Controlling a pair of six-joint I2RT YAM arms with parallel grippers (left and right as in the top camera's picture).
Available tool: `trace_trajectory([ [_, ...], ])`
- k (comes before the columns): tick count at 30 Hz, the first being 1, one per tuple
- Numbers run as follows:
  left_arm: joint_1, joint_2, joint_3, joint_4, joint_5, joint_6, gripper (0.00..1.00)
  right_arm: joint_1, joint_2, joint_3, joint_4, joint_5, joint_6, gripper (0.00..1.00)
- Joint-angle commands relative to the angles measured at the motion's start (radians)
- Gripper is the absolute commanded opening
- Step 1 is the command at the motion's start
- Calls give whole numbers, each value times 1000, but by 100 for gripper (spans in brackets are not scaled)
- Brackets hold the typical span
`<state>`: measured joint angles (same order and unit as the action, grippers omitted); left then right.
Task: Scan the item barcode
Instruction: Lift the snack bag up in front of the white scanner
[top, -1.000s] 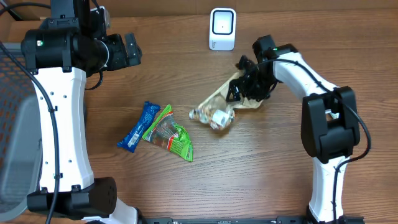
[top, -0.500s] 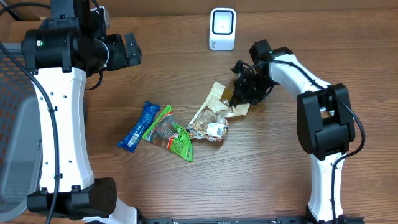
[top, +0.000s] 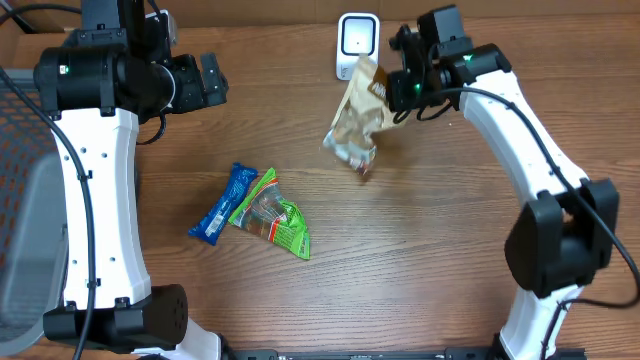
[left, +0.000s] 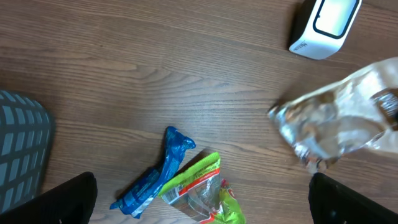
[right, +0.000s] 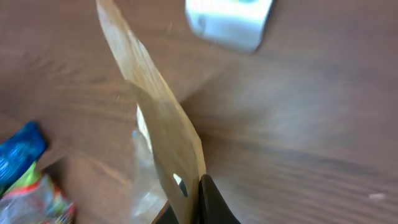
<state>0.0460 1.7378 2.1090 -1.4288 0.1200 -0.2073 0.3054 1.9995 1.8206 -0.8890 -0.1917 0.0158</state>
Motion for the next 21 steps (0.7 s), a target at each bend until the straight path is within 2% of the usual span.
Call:
trace_trajectory([
  [1,0,2,14,0,4,-6,100,66,-47,28,52,310,18,4],
  [6,0,2,14,0,4,-6,100,143,-47,27,144,635,17,4],
  [8,0,2,14,0,4,-6,100,176,-47,27,218,804,10,4],
  [11,0,2,14,0,4,-6,99,200,-47,27,322,957,-39,4],
  [16,0,2,14,0,4,-6,100,201,-45,27,531,1053,-160,4],
  [21,0,2,14,0,4,-6,100,195,-33,27,742,1055,-332,4],
])
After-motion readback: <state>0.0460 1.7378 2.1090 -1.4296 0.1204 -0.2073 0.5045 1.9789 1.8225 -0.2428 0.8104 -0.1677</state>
